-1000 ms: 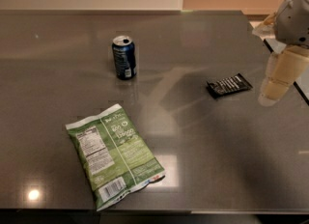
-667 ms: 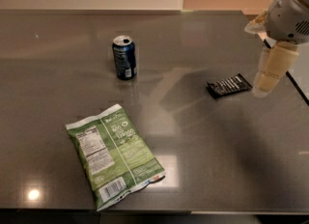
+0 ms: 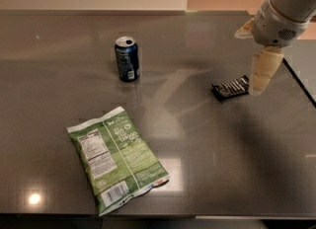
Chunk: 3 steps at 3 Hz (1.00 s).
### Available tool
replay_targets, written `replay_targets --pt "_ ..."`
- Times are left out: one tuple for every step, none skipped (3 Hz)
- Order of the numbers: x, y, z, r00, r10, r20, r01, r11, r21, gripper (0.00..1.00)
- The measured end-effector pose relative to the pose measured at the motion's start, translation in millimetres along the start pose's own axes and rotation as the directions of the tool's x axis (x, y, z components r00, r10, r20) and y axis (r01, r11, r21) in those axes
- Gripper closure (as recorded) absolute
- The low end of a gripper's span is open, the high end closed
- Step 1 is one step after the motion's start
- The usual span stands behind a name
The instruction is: Pick rxbar chocolate
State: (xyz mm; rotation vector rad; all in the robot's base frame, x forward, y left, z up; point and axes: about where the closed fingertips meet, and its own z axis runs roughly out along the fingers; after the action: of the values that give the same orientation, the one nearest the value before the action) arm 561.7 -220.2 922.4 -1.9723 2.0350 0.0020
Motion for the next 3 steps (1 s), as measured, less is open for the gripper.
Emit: replay_targets --pt "9.9 -7.1 26.8 0.999 -0.047 -0.022 0.046 0.9974 -0.055 0.0" --pt "20.2 -7.4 52.4 0.996 -0.079 -0.032 0.075 0.9904 -0.117 0.0" --pt "25.9 -6.4 70.0 0.994 -0.101 -0.038 0.095 0.9862 -0.136 0.0"
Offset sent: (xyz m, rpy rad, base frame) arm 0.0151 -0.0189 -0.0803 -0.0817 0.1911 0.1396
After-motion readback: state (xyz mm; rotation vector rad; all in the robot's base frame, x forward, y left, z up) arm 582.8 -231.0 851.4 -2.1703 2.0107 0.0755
